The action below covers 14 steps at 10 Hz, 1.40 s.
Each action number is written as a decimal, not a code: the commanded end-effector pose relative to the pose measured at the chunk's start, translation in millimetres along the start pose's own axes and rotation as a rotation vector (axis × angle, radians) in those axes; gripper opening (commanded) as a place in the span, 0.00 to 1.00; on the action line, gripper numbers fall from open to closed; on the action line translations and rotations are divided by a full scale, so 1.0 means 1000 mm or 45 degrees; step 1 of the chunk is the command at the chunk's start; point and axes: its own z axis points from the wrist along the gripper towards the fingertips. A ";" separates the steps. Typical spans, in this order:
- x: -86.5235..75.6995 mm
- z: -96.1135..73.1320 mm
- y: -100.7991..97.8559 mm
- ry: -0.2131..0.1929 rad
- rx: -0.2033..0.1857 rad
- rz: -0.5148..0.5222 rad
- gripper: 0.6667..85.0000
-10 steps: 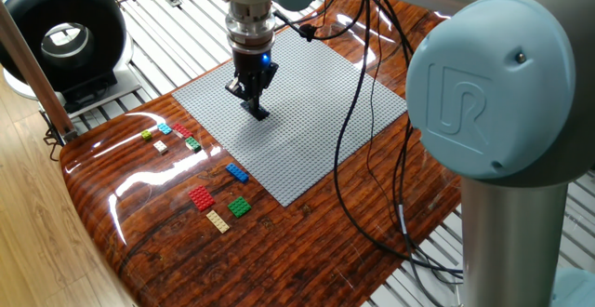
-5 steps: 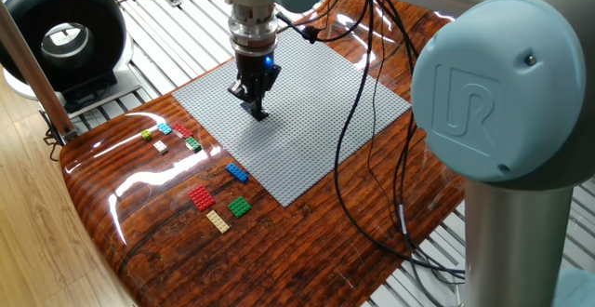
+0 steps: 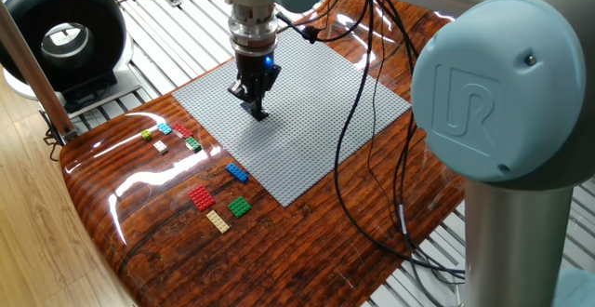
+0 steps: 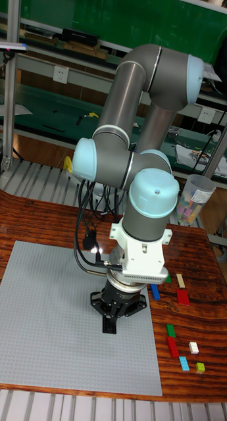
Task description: Build with small Lego blocks
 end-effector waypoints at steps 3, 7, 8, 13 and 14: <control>0.002 0.004 0.000 -0.009 -0.014 -0.005 0.00; 0.010 -0.016 -0.001 0.022 -0.013 0.007 0.00; 0.009 -0.015 -0.001 0.021 -0.011 0.011 0.00; 0.009 0.000 -0.003 0.003 -0.007 0.007 0.00; 0.011 0.002 -0.004 0.003 -0.007 0.003 0.00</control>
